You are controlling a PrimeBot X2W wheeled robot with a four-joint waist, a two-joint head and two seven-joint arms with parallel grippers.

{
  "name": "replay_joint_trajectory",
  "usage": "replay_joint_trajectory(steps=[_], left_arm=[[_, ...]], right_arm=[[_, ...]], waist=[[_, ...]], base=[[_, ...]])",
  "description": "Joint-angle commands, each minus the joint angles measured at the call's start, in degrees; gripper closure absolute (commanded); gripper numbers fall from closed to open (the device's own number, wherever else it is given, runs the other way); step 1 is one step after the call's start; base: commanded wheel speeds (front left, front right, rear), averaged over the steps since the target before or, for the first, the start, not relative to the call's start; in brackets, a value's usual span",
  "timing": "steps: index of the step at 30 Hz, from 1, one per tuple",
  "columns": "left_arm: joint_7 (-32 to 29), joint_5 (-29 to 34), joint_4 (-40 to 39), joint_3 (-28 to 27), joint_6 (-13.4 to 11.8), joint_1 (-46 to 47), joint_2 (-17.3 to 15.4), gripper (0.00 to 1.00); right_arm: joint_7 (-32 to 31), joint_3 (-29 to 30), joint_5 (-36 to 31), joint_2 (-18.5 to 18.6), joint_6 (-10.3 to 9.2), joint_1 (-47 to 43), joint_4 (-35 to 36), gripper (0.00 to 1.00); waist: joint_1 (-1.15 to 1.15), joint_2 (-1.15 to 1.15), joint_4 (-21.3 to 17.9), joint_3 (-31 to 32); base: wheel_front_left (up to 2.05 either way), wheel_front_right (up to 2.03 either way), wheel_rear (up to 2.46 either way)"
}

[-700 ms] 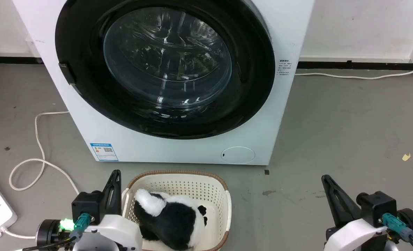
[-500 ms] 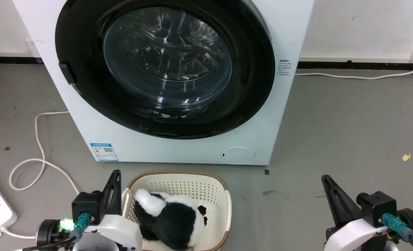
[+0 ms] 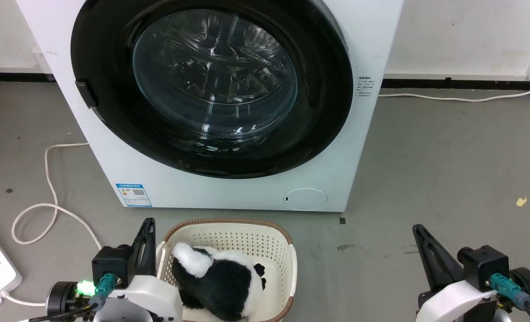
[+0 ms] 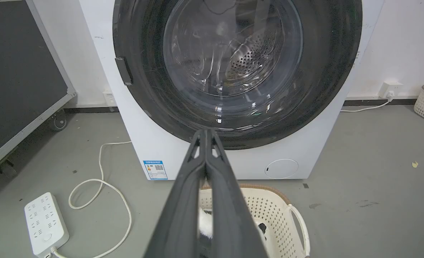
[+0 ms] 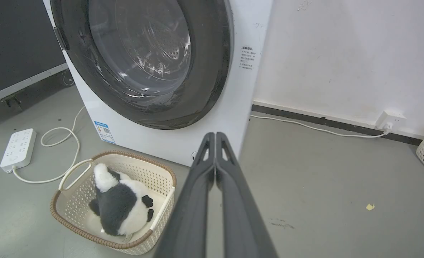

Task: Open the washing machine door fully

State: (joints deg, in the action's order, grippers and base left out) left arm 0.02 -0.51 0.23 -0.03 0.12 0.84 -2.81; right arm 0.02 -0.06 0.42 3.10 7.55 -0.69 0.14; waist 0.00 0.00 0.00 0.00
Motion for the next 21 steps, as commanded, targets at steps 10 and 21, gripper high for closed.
replay_joint_trajectory(steps=[10, 21], left_arm=[[0.0, 0.5, -0.2, 0.0, -0.1, -0.8, -0.1, 1.00], [0.7, -0.4, 0.2, 0.5, -0.1, 0.0, 0.0, 0.00]], right_arm=[[0.0, 0.1, -0.4, -0.2, -0.06, 0.7, -0.1, 1.00], [0.7, 0.1, 0.6, 0.0, 0.01, -0.2, 0.0, 0.00]], waist=[[0.00, 0.00, 0.0, 0.0], [0.00, 0.00, -0.1, 0.0]], base=[[0.00, 0.00, 0.00], [0.00, 0.00, 0.00]])
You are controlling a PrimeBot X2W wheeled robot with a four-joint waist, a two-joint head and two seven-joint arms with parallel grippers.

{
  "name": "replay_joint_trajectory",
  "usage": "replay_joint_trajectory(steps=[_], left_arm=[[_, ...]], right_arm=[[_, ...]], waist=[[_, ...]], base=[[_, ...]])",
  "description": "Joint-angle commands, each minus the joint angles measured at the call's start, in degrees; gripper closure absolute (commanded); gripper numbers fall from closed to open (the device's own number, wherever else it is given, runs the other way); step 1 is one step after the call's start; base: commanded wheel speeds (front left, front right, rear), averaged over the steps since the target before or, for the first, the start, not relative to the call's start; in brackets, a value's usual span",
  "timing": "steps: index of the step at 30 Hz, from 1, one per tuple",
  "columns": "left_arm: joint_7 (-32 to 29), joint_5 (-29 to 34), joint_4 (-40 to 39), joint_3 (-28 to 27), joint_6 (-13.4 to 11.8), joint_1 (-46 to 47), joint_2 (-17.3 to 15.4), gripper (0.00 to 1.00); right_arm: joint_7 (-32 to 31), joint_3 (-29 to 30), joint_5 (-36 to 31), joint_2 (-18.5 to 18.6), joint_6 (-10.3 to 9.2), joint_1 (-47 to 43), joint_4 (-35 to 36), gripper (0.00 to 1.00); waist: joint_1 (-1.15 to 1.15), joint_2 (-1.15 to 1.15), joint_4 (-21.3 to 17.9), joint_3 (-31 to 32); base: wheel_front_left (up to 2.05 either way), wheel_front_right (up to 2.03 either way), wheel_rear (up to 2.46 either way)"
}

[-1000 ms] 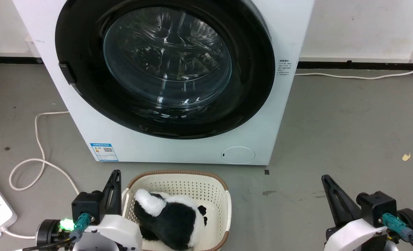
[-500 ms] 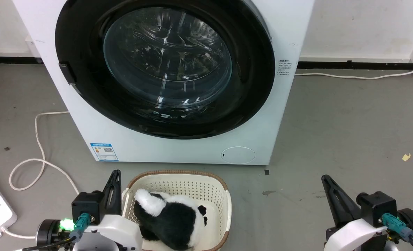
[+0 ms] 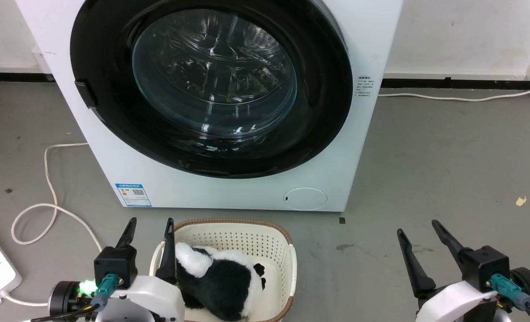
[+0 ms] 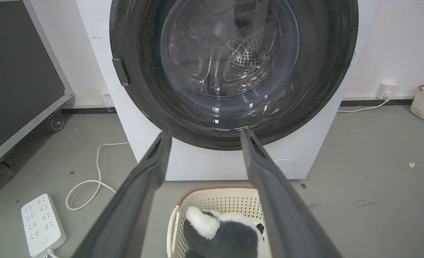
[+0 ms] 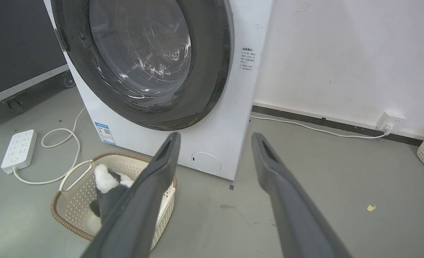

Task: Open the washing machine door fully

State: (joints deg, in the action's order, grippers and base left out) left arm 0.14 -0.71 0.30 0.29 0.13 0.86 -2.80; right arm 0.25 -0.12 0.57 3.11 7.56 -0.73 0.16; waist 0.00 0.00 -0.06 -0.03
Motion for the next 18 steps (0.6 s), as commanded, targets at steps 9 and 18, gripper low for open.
replay_joint_trajectory(steps=[9, 18], left_arm=[[1.6, -1.0, 0.4, 0.9, 0.0, 0.0, 0.0, 0.00], [3.0, -1.5, 0.3, 2.0, 0.0, 1.0, 0.0, 0.00]], right_arm=[[1.5, 0.0, 0.9, 0.1, -0.01, -0.4, 0.3, 0.00], [2.9, 0.2, 2.7, 0.9, -0.02, 1.0, 0.9, 0.00]], waist=[[0.00, 0.00, -0.1, -0.3], [0.00, 0.00, 0.5, -2.1]], base=[[0.00, 0.00, 0.00], [0.00, 0.00, 0.00]])
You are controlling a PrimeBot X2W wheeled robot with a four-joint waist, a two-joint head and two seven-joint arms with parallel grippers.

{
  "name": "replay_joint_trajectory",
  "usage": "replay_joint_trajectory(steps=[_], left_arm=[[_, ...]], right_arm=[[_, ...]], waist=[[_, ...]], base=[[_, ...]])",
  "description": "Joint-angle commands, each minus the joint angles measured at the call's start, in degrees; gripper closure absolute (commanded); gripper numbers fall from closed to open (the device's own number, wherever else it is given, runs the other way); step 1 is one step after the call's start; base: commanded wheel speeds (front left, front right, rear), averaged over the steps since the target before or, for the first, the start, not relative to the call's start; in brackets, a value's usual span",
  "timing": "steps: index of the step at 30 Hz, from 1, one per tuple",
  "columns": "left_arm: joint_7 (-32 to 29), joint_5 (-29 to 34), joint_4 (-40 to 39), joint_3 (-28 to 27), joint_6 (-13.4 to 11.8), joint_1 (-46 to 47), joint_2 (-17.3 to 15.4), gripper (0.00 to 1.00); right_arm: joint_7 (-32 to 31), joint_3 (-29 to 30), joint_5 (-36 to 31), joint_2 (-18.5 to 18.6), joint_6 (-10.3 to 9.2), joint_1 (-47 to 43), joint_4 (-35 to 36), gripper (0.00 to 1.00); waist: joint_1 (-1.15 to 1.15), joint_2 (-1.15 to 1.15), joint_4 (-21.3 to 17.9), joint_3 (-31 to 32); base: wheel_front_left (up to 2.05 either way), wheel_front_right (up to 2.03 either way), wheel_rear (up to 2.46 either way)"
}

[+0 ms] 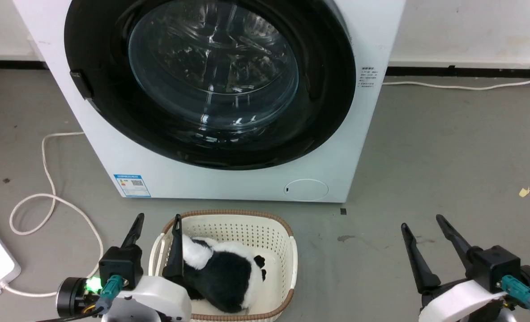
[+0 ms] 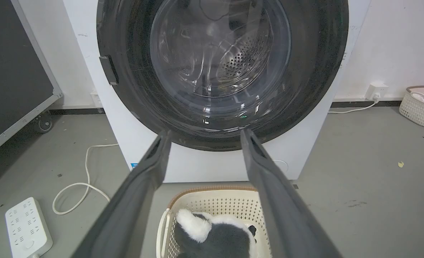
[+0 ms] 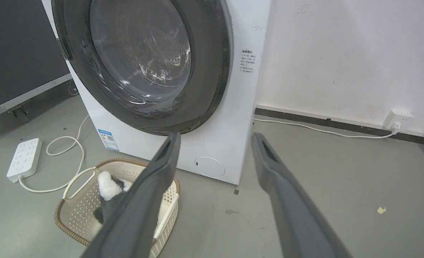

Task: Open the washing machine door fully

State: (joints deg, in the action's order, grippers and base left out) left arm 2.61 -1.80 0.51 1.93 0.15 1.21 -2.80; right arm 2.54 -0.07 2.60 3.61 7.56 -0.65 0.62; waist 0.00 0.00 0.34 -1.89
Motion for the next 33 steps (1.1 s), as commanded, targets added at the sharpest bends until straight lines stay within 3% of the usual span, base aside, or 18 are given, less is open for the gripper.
replay_joint_trajectory(steps=[1, 13, 14, 15, 16, 33], left_arm=[[0.6, -0.5, 0.1, 0.5, -0.1, 0.7, 0.0, 0.00], [2.0, -1.3, 0.1, 2.1, -0.4, 2.3, 0.0, 0.00], [2.5, -1.7, 0.0, 2.7, -0.6, 2.8, 0.0, 0.00], [2.6, -1.8, 0.0, 2.9, -0.6, 3.0, 0.0, 0.00], [2.8, -1.8, 0.0, 3.0, -0.6, 3.1, 0.0, 0.00], [4.7, -3.0, -0.4, 5.0, -1.4, 5.3, 0.0, 0.00]], right_arm=[[0.7, 0.3, 0.9, 0.6, -0.02, 1.1, 0.4, 0.00], [2.1, 0.8, 6.8, 2.9, -0.02, 5.6, 0.1, 0.00], [2.4, 1.0, 9.6, 3.4, -0.03, 7.4, -0.3, 0.14], [2.3, 1.1, 10.3, 3.5, -0.03, 7.8, -0.4, 0.71], [2.2, 1.3, 11.0, 3.6, -0.03, 8.3, -0.5, 1.00], [-3.0, 5.8, 25.6, 2.4, -0.04, 19.4, -3.8, 1.00]], waist=[[0.00, 0.00, 0.2, -0.5], [0.00, 0.00, 1.3, -3.4], [0.00, 0.00, 1.7, -4.2], [0.00, 0.00, 1.9, -4.4], [0.00, 0.00, 2.0, -4.6], [0.00, 0.00, 4.2, -8.8]], base=[[0.00, 0.00, 0.00], [0.00, 0.00, 0.00], [0.00, 0.00, 0.00], [0.00, 0.00, 0.00], [0.00, 0.00, 0.00], [0.00, 0.00, 0.00]])
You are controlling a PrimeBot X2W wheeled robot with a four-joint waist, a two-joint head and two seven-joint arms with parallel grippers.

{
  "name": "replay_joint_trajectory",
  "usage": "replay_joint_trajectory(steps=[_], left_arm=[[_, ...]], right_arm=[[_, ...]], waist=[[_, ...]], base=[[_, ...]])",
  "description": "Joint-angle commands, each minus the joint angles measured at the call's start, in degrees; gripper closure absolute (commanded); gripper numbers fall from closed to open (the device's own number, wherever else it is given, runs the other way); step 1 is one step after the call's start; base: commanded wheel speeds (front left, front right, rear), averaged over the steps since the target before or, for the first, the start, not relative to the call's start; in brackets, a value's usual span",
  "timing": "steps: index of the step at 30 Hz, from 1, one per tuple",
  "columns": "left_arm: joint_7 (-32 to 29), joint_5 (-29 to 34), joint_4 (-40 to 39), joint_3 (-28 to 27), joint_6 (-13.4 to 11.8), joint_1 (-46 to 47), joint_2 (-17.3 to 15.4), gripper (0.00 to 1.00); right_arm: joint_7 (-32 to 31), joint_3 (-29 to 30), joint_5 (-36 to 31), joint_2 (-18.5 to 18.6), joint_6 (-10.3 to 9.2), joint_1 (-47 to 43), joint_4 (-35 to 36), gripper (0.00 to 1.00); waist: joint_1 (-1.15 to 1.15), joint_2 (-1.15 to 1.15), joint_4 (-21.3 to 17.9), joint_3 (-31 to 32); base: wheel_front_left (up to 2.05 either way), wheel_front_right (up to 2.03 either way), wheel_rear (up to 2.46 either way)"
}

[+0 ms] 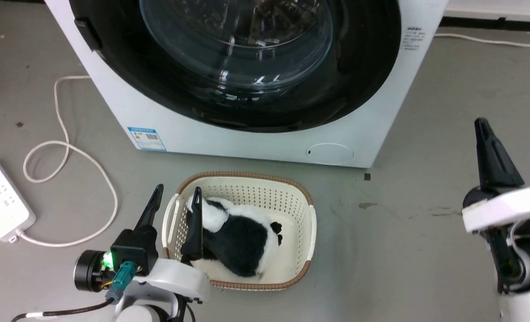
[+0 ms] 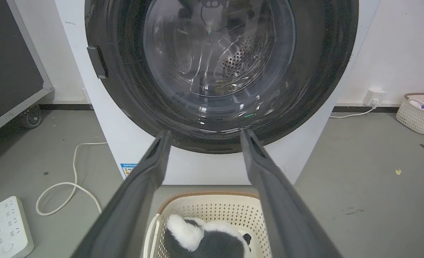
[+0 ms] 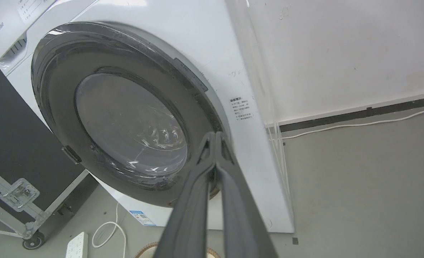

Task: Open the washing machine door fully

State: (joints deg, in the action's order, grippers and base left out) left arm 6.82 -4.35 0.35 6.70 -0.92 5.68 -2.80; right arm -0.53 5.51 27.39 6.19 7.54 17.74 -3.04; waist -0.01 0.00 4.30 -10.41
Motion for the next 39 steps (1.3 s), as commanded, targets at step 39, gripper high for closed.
replay_joint_trajectory(steps=[39], left_arm=[[5.1, -3.9, -1.3, 5.2, -2.7, 5.7, -0.1, 0.00]], right_arm=[[-29.1, 18.2, 21.2, 4.6, -0.04, 49.2, -44.6, 1.00]], waist=[[0.01, 0.00, 7.9, -12.1]], base=[[0.00, 0.00, 0.00]])
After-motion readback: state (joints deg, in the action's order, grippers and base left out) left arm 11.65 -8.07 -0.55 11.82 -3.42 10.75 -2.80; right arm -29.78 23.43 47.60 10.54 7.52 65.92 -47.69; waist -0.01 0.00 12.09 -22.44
